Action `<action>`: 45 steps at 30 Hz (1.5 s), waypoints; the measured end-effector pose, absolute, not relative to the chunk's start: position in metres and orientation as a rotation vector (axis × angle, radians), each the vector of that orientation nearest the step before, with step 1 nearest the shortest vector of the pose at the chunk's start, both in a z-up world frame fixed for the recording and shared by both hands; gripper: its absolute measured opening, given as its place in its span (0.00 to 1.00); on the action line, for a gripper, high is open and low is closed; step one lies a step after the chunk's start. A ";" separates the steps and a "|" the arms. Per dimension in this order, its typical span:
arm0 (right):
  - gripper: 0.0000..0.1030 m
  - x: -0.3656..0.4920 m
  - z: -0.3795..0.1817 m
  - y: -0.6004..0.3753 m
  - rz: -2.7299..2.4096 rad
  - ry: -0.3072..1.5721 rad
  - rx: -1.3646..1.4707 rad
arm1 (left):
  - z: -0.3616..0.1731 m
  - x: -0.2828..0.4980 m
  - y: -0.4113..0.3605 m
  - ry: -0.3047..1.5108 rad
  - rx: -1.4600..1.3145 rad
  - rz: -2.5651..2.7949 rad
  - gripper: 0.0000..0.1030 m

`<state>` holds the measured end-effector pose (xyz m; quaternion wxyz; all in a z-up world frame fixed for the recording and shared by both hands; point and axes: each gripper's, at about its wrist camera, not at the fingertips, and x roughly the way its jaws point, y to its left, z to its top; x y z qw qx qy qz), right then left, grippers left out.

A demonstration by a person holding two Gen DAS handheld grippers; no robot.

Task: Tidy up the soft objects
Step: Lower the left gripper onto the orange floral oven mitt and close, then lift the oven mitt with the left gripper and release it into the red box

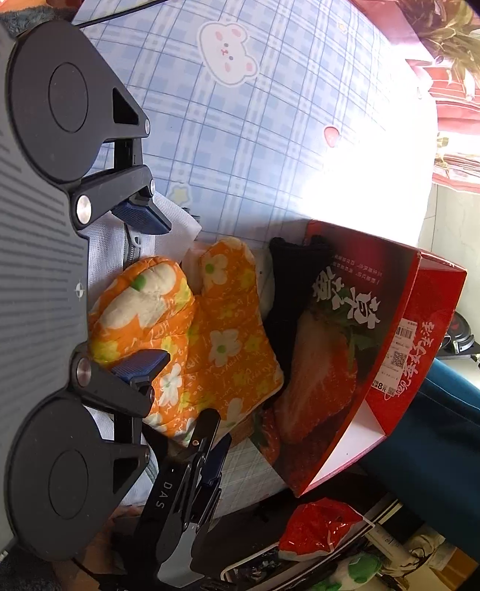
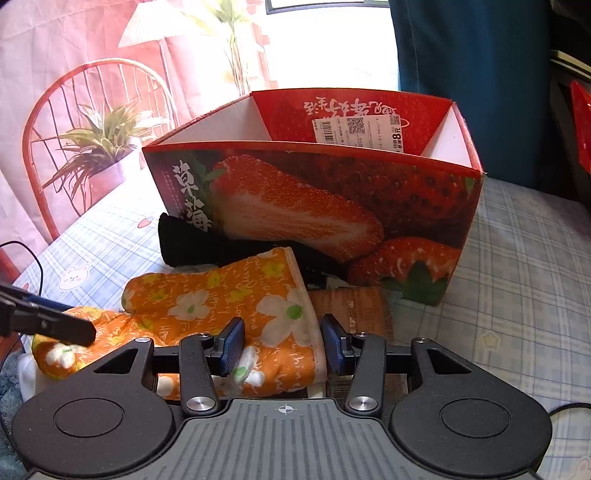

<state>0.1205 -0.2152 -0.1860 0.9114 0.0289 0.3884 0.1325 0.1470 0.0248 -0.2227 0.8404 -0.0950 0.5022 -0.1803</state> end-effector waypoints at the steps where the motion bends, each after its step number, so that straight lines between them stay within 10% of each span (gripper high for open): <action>1: 0.42 0.121 -0.186 -0.215 0.275 0.800 0.061 | -0.224 0.148 0.026 1.063 -0.213 -0.377 0.60; 2: 0.42 0.121 -0.186 -0.214 0.274 0.800 0.060 | -0.225 0.148 0.027 1.058 -0.229 -0.383 0.40; 7: 0.43 0.121 -0.186 -0.215 0.274 0.802 0.071 | -0.221 0.156 0.018 0.990 -0.158 -0.366 0.22; 25: 0.43 0.137 -0.190 -0.202 0.258 0.804 0.054 | -0.241 0.186 0.010 0.926 -0.133 -0.305 0.22; 35: 0.11 0.133 -0.190 -0.201 0.278 0.802 0.052 | -0.235 0.178 0.010 0.871 -0.131 -0.313 0.19; 45: 0.08 0.114 -0.165 -0.199 0.298 0.689 0.042 | -0.204 0.166 0.013 0.776 -0.138 -0.325 0.19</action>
